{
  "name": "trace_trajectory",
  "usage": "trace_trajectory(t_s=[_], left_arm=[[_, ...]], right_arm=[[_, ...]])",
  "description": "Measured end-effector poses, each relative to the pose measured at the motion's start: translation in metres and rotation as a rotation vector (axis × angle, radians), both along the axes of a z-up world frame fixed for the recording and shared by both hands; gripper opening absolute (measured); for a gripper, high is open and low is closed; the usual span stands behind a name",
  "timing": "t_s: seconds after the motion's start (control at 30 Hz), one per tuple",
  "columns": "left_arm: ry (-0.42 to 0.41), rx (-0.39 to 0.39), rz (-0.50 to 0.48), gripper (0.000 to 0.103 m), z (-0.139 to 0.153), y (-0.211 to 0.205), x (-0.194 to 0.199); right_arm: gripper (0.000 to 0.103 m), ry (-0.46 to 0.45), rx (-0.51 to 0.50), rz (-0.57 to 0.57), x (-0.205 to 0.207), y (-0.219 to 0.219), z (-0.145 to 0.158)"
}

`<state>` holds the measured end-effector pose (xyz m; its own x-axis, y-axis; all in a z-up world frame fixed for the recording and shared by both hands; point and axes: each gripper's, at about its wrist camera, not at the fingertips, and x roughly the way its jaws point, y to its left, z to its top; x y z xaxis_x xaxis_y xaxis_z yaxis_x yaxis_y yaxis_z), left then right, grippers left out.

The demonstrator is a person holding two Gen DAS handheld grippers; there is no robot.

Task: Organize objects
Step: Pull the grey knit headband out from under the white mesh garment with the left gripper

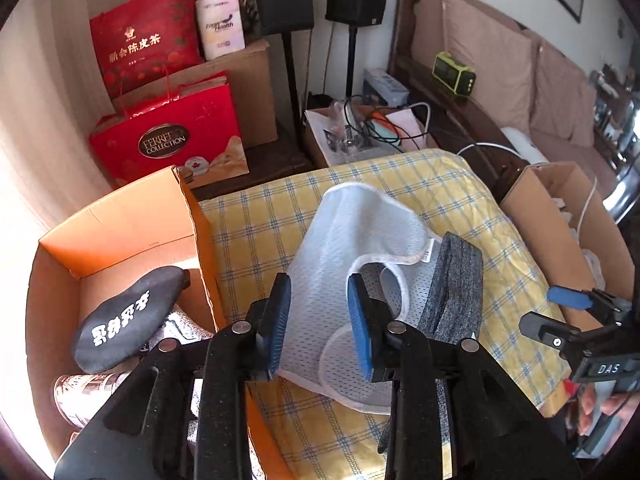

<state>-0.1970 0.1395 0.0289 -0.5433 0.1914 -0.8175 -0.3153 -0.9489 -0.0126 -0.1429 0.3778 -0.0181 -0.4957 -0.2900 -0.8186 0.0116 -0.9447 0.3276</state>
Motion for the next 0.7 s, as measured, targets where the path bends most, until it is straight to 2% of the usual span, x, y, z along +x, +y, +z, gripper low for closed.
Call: trace_trajectory(t_s=[0.07,0.17,0.27,0.4,0.47,0.7], left_arm=[[0.03,-0.002,-0.006,0.047,0.005,-0.001,0.008],[0.044,0.026,-0.051,0.051,0.011,0.003,0.026],[0.008,0.057,-0.092,0.055,0.006,0.011,0.041],[-0.051,0.086,-0.126,0.055,-0.012,0.02,0.057],[-0.069,0.094,-0.135,0.06,-0.021,0.025,0.065],[-0.126,0.07,-0.152,0.066,-0.058,0.037,0.083]], right_arm=[[0.102,-0.003,0.004,0.003,-0.004,-0.002,-0.001],[0.102,0.0,0.009,0.001,-0.012,-0.004,-0.001],[0.102,0.008,0.009,-0.002,-0.021,-0.005,0.001],[0.099,0.017,0.011,0.0,-0.033,-0.008,0.005],[0.098,0.015,0.019,0.001,-0.04,-0.01,0.005],[0.097,0.003,0.003,-0.001,-0.064,-0.015,-0.008]])
